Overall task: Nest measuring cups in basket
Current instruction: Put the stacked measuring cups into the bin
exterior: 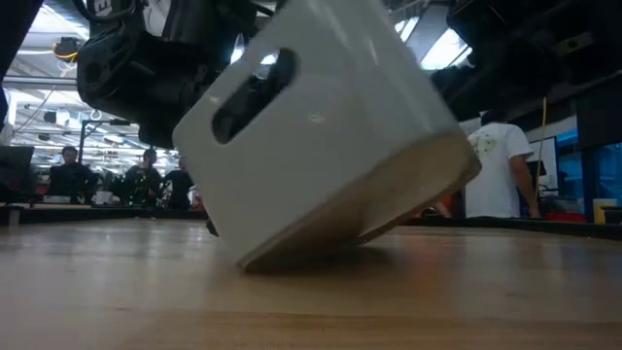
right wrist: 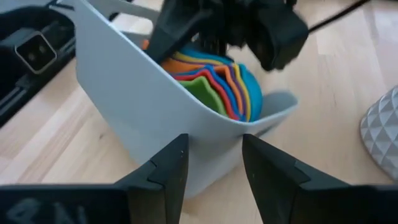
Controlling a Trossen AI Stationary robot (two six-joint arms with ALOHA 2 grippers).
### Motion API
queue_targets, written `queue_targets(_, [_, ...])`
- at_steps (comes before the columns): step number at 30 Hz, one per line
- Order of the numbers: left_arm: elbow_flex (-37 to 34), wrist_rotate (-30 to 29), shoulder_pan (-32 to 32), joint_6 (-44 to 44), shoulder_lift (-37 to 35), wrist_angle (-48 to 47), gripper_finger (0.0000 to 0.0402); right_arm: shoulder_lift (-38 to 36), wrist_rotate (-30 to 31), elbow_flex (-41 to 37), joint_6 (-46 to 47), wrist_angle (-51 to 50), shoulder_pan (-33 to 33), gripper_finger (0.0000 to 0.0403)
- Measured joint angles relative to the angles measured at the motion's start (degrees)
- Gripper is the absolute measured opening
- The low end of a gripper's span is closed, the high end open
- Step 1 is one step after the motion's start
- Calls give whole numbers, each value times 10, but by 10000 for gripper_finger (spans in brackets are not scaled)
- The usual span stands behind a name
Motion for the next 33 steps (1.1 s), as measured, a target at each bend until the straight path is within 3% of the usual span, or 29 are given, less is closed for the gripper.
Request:
queue_targets(24, [-1,-2,24,-30,1,-22,172,0,48,0,-1,62,0,156])
queue_targets(33, [0,0,24,-27,1,-19,119,0,48,0,-1,62,0,156])
